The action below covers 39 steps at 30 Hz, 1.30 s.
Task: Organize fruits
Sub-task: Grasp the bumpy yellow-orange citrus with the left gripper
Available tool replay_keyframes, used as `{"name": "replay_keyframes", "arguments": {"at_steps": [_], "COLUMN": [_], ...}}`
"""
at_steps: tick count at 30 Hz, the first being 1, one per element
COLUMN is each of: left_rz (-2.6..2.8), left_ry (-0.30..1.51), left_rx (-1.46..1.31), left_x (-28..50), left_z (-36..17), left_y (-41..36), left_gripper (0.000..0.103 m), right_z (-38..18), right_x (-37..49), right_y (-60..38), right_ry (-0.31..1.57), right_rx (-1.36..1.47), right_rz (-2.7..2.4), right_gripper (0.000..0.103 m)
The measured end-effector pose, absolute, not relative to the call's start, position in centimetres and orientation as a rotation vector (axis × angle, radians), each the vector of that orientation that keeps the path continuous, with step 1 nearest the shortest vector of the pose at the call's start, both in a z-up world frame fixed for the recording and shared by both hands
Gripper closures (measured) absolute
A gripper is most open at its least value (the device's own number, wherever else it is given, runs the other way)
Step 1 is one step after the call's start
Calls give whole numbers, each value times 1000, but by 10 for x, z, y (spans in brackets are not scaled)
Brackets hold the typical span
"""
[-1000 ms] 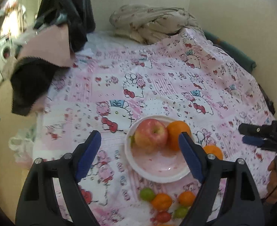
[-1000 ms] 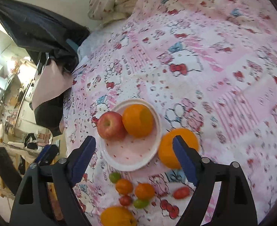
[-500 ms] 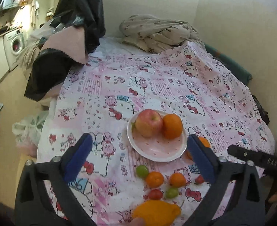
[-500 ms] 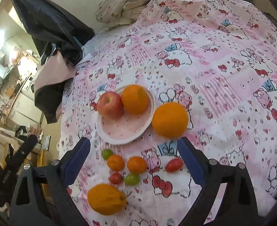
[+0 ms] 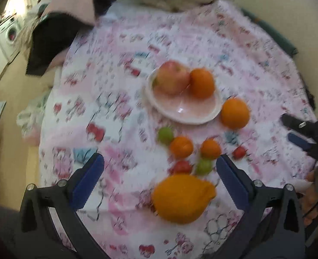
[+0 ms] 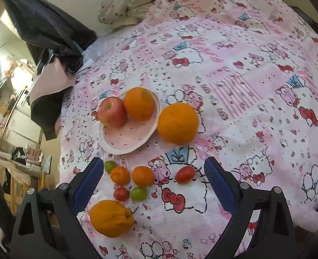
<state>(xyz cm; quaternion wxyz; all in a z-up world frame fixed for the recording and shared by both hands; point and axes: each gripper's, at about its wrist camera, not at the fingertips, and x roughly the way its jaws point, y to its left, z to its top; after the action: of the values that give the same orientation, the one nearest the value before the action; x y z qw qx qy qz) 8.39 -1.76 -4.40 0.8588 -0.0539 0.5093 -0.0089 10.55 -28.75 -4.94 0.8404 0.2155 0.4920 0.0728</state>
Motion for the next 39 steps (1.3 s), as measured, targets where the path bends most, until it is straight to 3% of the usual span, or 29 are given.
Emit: {"name": "replay_keyframes", "arguments": {"at_steps": [12,30,33,39], "left_rz": [-99,-196,-204,-239], "left_ry": [1362,1465,1428,1411], "left_rx": [-123,-63,-43,-54], "left_x": [74,94,90,80], "left_z": [-112,-155,-151,-143], "left_y": [-49,-74,-76,-70], "left_gripper": [1,2,12,19], "right_z": [-63,-61,-64,-68], "right_x": [113,121,121,123], "right_y": [-302,-287,-289,-291], "right_ry": [1106,1119,1124,1137], "right_rx": [624,643,644,654], "right_rz": [153,215,204,184], "right_gripper": [6,6,6,6]}}
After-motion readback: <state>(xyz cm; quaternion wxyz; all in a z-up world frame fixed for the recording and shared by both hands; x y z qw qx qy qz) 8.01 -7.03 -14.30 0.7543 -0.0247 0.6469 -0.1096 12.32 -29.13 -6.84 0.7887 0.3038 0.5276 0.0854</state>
